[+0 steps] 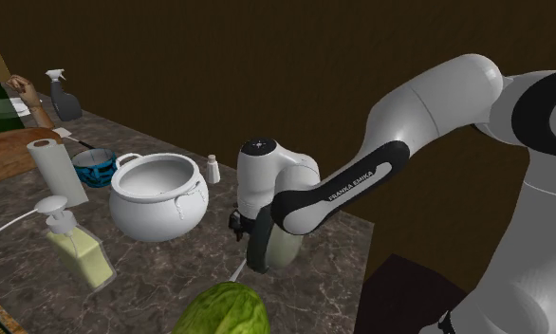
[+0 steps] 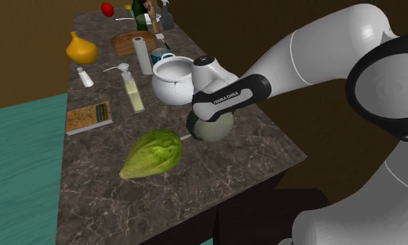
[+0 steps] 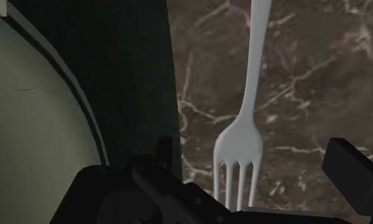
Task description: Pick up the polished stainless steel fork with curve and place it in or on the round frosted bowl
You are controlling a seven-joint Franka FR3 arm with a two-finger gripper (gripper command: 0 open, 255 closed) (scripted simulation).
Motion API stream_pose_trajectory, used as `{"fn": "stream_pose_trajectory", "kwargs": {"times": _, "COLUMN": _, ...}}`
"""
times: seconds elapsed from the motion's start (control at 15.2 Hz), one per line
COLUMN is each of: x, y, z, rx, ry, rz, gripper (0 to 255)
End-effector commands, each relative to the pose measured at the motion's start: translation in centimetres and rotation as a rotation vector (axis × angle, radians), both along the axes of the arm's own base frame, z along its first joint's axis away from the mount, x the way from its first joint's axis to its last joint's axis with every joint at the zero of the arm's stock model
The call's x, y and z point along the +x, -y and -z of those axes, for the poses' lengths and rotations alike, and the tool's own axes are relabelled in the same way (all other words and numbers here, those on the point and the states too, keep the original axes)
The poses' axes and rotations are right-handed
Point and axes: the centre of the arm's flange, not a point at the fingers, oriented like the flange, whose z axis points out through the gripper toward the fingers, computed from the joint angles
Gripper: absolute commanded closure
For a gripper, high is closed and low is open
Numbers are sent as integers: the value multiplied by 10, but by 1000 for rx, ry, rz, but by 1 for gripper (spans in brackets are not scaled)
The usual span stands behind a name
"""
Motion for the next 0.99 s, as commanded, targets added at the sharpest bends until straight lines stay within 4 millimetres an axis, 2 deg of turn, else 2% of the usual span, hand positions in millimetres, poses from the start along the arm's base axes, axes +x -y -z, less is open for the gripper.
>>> {"fn": "stream_pose_trajectory", "kwargs": {"times": 0.0, "x": 0, "y": 1, "z": 3, "rx": -2, "ry": -7, "rz": 1, "gripper": 255}}
{"fn": "stream_pose_trajectory", "kwargs": {"times": 0.53, "x": -2, "y": 2, "z": 4, "rx": -2, "ry": -7, "rz": 1, "gripper": 255}}
{"fn": "stream_pose_trajectory", "kwargs": {"times": 0.92, "x": -2, "y": 2, "z": -27, "rx": -2, "ry": -7, "rz": 1, "gripper": 255}}
